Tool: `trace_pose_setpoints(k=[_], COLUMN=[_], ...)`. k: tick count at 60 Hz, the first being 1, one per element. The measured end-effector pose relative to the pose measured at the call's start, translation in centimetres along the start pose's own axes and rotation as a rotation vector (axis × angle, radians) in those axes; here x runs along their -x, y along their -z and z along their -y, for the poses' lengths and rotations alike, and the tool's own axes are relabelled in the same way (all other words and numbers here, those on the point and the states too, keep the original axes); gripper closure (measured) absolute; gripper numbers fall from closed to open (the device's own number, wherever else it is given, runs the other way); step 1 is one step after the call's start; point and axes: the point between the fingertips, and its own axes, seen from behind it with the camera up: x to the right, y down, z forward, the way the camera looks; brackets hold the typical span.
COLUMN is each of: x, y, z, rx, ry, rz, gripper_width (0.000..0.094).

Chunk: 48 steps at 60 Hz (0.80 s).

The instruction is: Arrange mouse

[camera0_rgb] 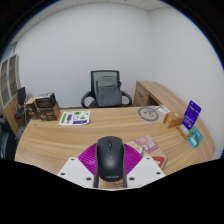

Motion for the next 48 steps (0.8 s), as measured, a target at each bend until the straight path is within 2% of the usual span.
trace_pose_setpoints(k=[7, 18, 36, 40, 42, 48], x=[-5.8, -11.6, -12.6, -12.6, -12.4, -12.4], y=[-1.8, -6.6, -13.2, -13.4, -13.3, -13.4], z=[0.9, -2.6, -11.1, -11.3, -11.4, -11.4], rx=[0.002, 0.06, 0.184, 0.173, 0.171, 0.178], ry=[0.005, 0.012, -0.06, -0.066, -0.062, -0.03], rz=[-0.057, -0.093, -0.027, -0.028, -0.029, -0.031], gripper_width=[0.0613, 0.0612, 0.0613, 0.0607, 0.0588, 0.0422])
